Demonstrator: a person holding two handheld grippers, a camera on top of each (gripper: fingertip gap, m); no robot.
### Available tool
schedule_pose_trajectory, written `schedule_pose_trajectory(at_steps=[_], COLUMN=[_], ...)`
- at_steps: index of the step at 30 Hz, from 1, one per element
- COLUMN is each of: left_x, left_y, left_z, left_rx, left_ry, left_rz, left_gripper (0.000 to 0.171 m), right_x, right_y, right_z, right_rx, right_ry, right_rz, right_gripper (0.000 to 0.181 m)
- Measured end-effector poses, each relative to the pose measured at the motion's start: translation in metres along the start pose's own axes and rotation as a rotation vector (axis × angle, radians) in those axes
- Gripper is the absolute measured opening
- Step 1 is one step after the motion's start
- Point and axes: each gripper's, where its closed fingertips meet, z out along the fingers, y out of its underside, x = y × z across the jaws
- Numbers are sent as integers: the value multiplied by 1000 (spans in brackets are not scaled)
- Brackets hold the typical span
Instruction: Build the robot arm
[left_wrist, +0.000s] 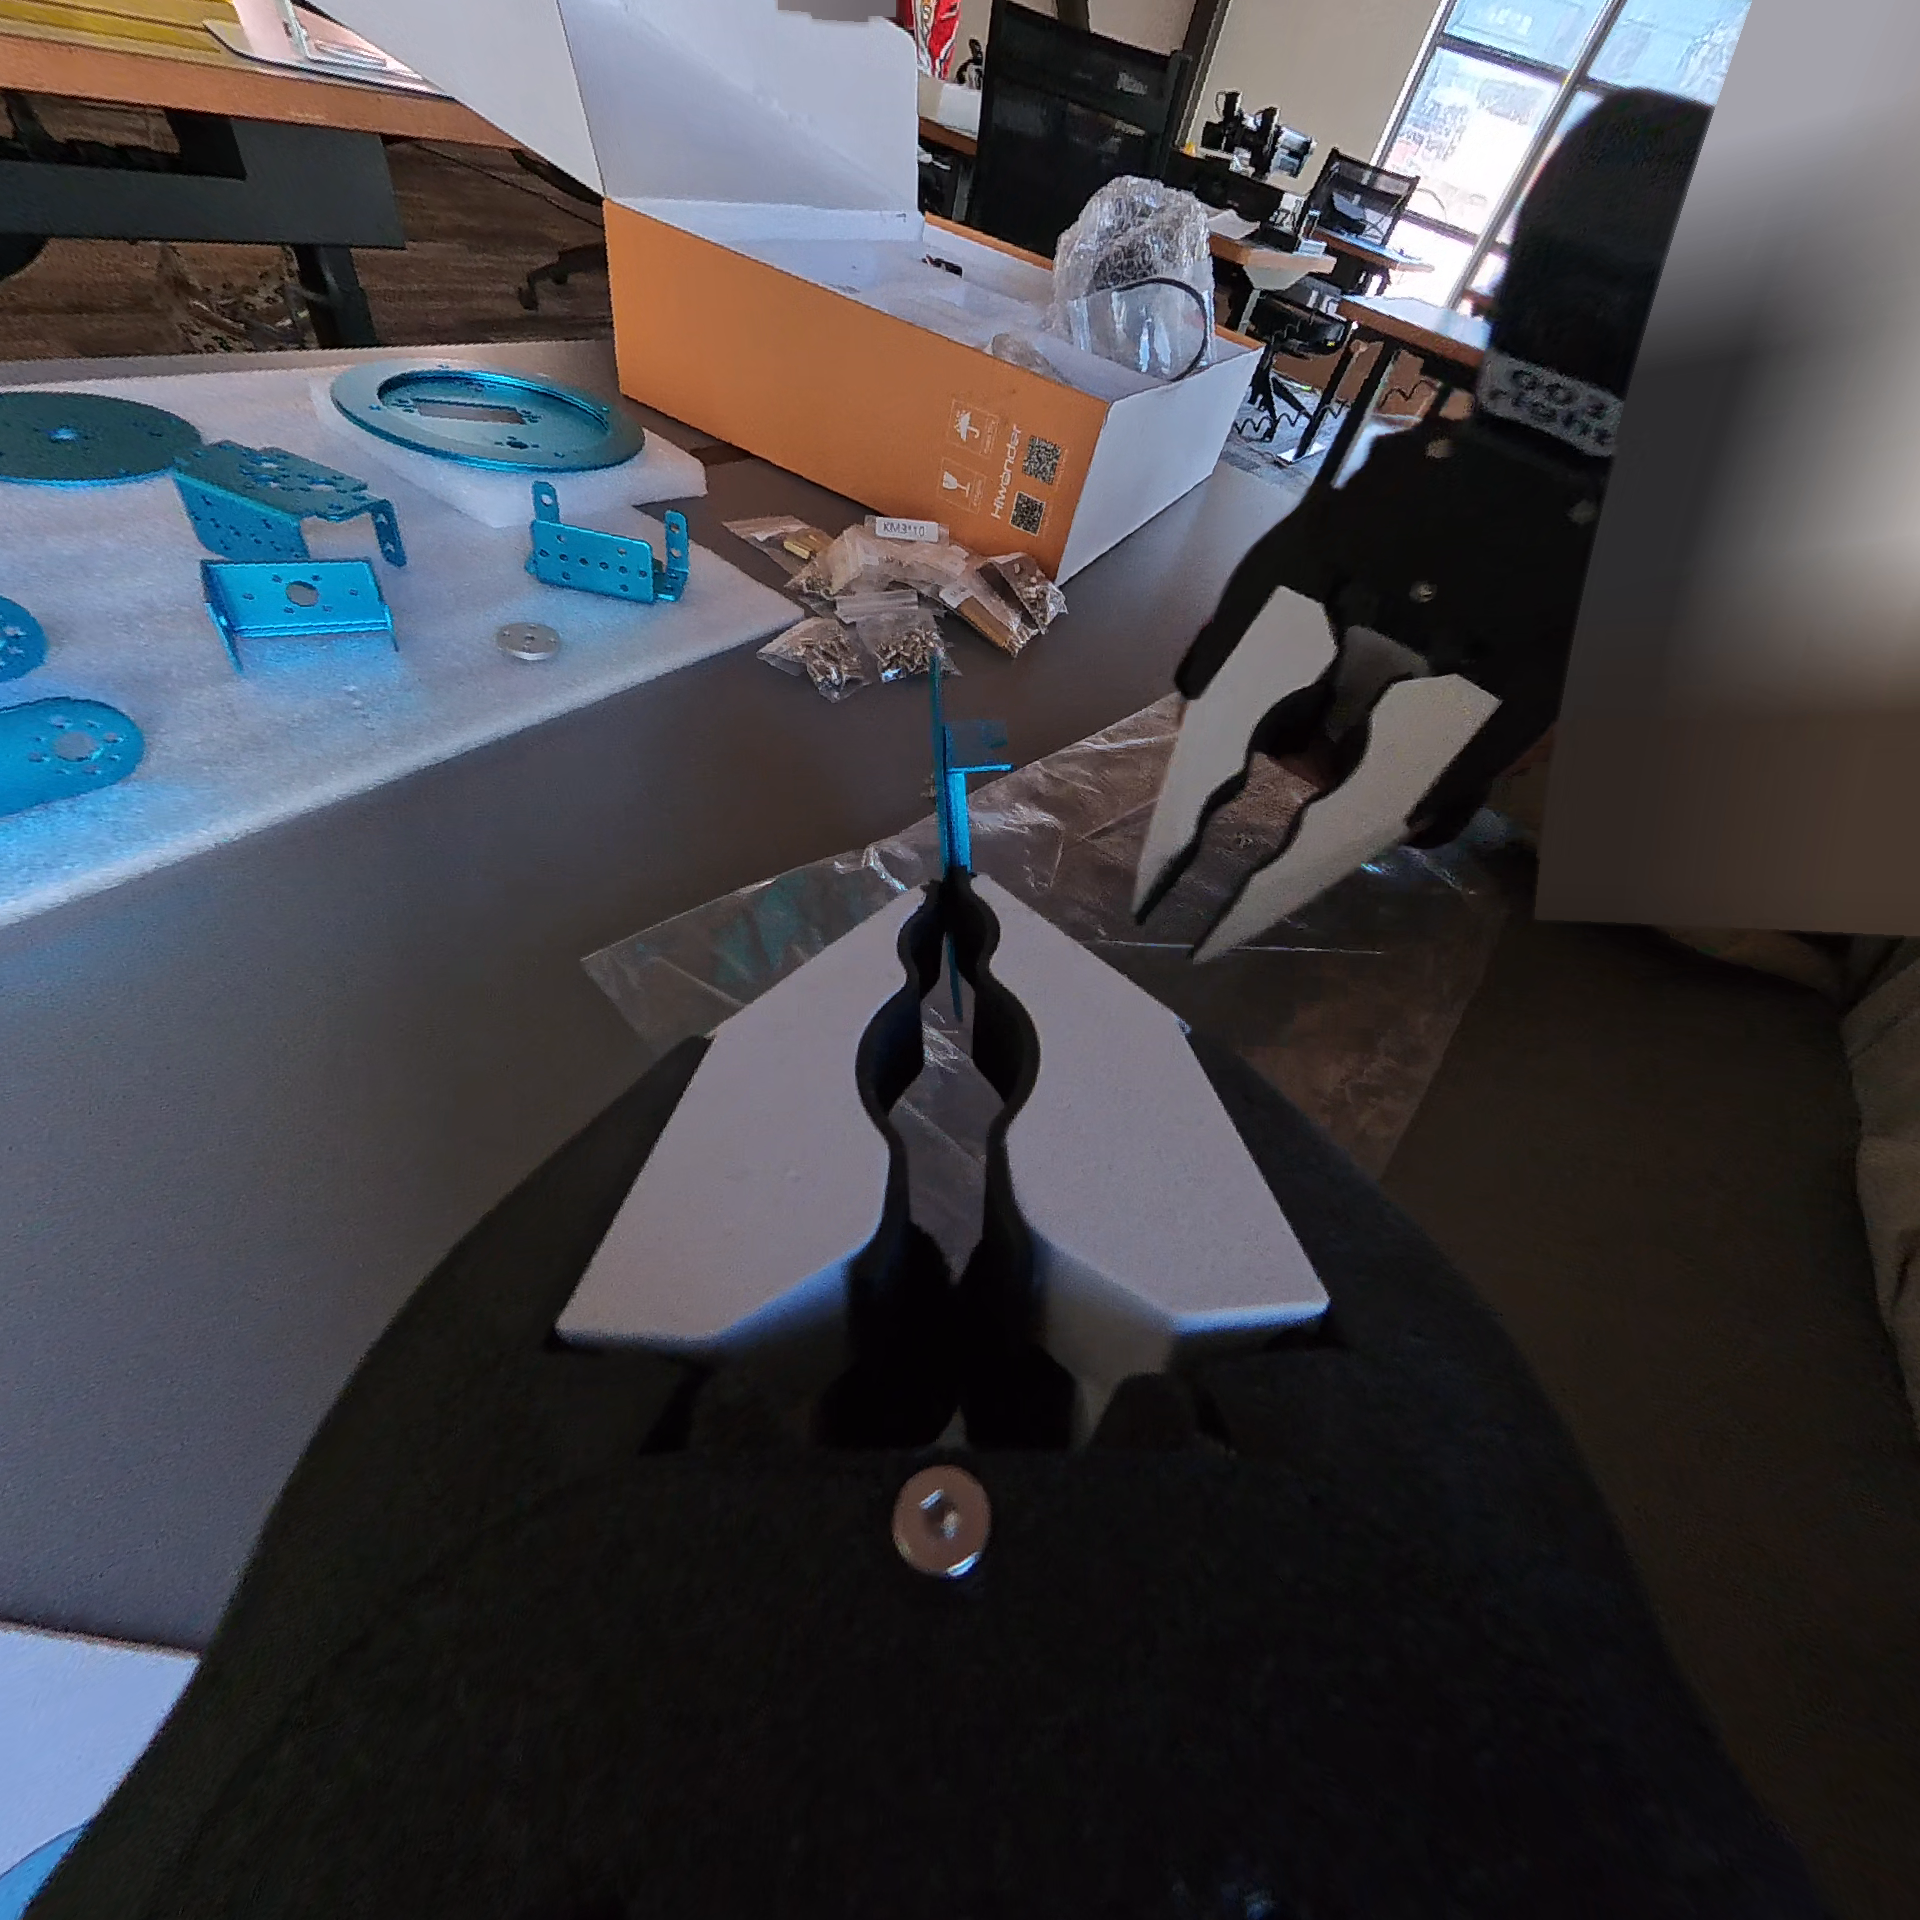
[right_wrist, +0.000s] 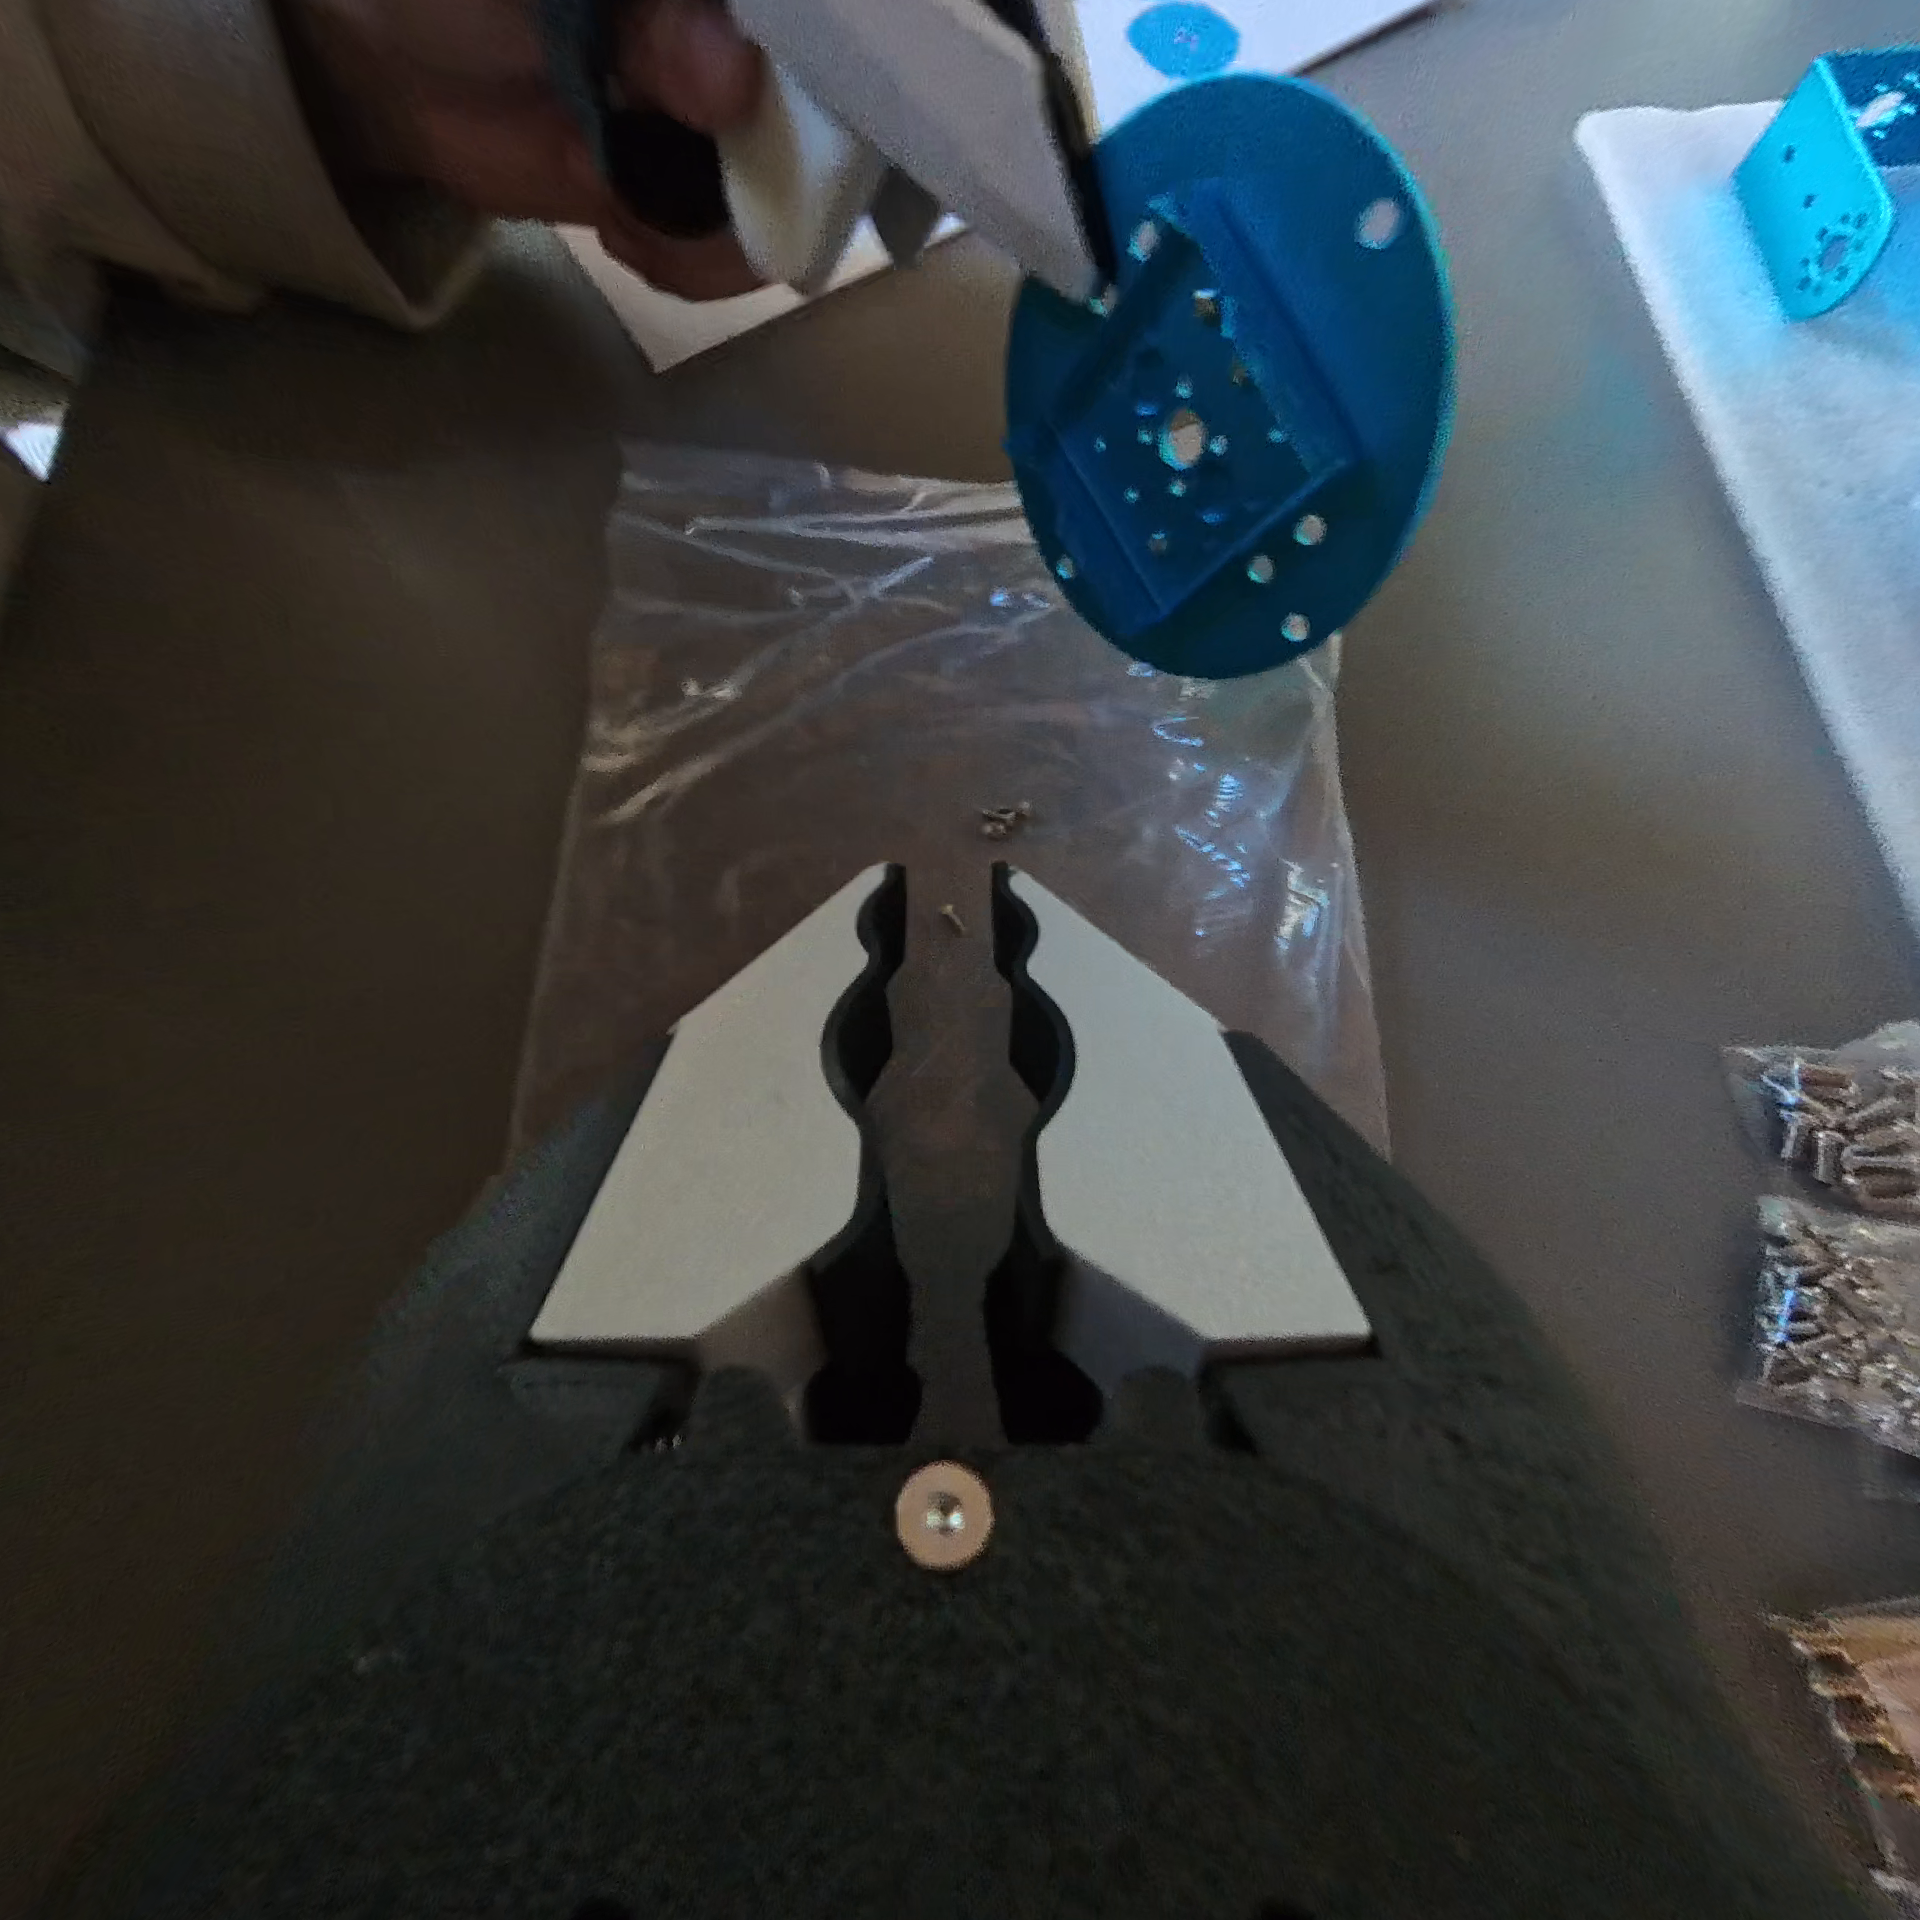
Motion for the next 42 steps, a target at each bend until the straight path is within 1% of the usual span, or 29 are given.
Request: schedule_pose_trajectory(at_steps=[1,4,6,11,13,15,18,19,21,24,26,28,30,34,37,42], left_x=[-1,-2,-1,2,2,2,2,1,-3,-6,-8,-9,-10,-13,-13,-13], left_y=[0,-1,0,2,2,2,2,3,3,4,5,7,8,8,7,4], left_z=[-1,-1,0,2,2,2,2,2,2,0,0,0,1,0,-1,-3], left_rx=[2,3,-1,-16,-17,-17,-20,-22,-21,-16,-19,-32,-40,-41,-39,-30], left_ry=[-4,-3,0,0,-1,2,10,10,11,14,5,-13,-26,-43,-46,-48], left_rz=[-1,-7,-4,23,25,19,4,-10,-53,-99,-91,-64,-45,-32,-28,-23], left_gripper=[0,0,0,0,0,0,0,0,0,0,0,0,0,0,0,0], right_x=[-4,-3,0,-2,-5,-5,-12,-11,-7,-4,-9,-6,-6,-4,-5,-1], right_y=[2,9,12,18,17,19,20,20,17,9,6,12,18,22,18,20], right_z=[0,2,4,5,5,3,-5,-7,-9,-6,-3,0,3,10,12,12], right_rx=[-29,-106,-137,-218,-225,-261,-338,-367,-394,-440,-458,-539,-586,-631,-627,-667], right_ry=[13,122,162,130,107,80,-36,-69,-122,-159,-216,-247,-279,-290,-283,-289], right_rz=[-41,-211,-281,-324,-348,-381,-399,-413,-480,-633,-696,-755,-807,-900,-949,-958], right_gripper=[14,4,4,8,8,8,18,18,14,13,13,14,13,11,10,9])
